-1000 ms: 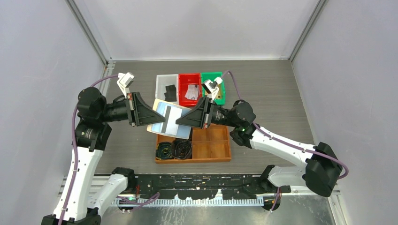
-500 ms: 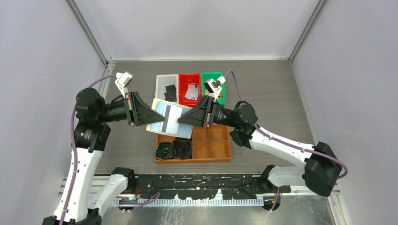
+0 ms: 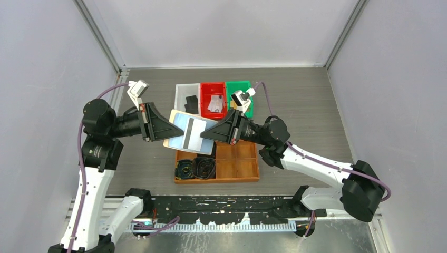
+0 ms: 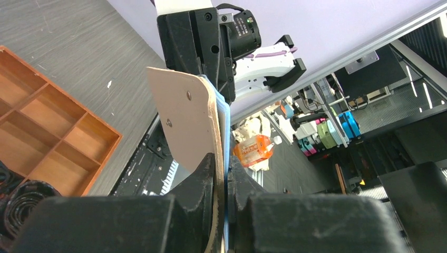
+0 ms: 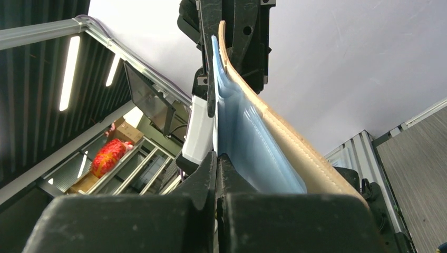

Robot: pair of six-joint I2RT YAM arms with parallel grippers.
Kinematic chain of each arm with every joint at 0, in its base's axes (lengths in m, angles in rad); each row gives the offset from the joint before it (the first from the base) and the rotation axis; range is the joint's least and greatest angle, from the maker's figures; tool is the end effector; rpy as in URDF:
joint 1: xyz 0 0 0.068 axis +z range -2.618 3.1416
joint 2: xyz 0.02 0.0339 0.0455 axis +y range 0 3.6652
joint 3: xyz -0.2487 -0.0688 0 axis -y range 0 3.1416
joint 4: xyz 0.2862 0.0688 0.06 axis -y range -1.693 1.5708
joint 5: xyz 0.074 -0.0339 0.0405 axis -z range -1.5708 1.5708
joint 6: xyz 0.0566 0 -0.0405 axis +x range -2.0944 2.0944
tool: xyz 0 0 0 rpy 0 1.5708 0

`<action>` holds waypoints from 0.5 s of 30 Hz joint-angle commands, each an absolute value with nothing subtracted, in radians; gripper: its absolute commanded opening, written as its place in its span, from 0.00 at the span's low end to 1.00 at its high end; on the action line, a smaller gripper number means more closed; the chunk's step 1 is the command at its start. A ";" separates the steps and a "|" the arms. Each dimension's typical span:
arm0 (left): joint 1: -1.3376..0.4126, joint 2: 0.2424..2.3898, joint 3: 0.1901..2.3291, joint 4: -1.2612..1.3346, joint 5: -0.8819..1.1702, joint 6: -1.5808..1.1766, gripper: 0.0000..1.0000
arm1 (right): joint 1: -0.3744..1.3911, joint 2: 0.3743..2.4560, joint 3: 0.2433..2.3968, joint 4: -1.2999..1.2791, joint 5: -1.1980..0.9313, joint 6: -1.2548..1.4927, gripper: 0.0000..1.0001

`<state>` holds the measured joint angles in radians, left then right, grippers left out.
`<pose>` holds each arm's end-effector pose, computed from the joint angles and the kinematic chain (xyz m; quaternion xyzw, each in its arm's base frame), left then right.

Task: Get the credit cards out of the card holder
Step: Remove the credit card from the card holder.

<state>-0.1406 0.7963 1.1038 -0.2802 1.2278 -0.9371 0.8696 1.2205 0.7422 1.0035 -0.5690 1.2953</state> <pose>0.1843 -0.0799 0.4376 0.1595 0.6855 -0.6454 0.2967 0.1842 0.2654 0.3296 -0.1365 0.5198 0.8001 0.2664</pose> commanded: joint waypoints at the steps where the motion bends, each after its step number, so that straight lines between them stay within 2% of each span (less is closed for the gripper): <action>1: -0.132 0.788 1.159 -0.205 1.240 -0.946 0.00 | 0.873 1.162 0.747 1.015 -0.554 1.261 0.01; 11: -0.127 0.792 1.166 -0.179 1.249 -0.954 0.00 | 0.864 1.127 0.744 0.965 -0.576 1.239 0.01; 15: -0.123 0.793 1.177 -0.172 1.269 -0.929 0.00 | 0.835 1.066 0.744 0.847 -0.600 1.199 0.01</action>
<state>-0.1345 0.7975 1.1217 -0.2543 1.2377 -0.9428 0.8597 1.1519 0.7399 0.9203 -0.5663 1.2545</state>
